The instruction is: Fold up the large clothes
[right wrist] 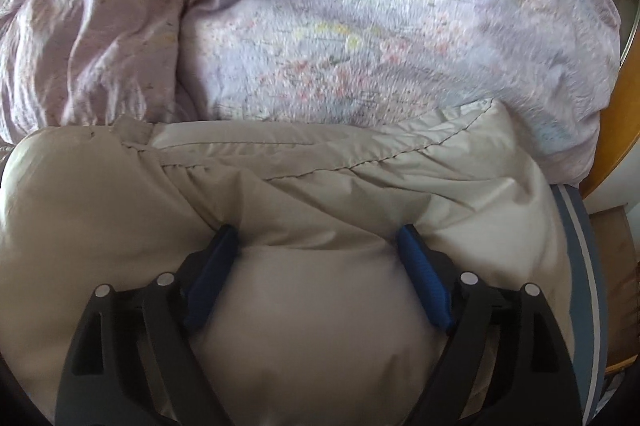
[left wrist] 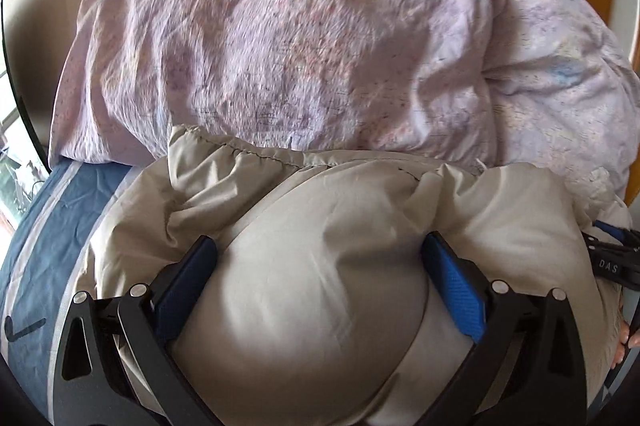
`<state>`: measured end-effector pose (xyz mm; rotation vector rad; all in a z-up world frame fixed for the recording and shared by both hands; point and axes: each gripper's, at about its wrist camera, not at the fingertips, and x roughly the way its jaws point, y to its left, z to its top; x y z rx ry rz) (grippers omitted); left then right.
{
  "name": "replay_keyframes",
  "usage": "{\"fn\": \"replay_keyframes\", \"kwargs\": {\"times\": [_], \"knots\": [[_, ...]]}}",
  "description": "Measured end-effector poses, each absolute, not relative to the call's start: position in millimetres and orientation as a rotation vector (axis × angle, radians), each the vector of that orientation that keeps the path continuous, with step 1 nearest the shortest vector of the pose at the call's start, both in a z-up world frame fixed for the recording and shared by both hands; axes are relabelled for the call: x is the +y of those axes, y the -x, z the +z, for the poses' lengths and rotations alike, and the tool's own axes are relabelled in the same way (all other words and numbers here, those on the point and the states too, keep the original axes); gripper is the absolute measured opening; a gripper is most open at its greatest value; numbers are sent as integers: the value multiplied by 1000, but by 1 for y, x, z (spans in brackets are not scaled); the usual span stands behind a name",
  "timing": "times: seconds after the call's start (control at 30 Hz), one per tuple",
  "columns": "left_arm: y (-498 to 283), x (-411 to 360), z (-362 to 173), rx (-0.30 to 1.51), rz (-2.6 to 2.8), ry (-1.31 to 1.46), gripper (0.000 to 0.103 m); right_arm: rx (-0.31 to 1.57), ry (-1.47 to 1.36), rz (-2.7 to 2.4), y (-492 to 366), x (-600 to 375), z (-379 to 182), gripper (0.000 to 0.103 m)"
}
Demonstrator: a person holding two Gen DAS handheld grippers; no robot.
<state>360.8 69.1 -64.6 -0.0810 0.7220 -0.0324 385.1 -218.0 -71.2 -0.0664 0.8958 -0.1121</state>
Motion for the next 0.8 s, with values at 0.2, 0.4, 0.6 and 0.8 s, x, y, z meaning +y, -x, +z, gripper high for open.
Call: {"fn": "replay_keyframes", "kwargs": {"times": [0.2,0.4,0.6,0.8], "knots": [[-374,69,-74,734,-18,103,102,901,39,-112,-396,-224,-83,88],[-375,66,-77,709,4,89,102,871,31,-129,-399,-225,-95,90],[-370,64,-81,720,2,75,102,867,14,-140,-394,-229,-96,91],[-340,74,-67,707,-3,66,102,802,-119,-114,-356,-254,-63,91]]}}
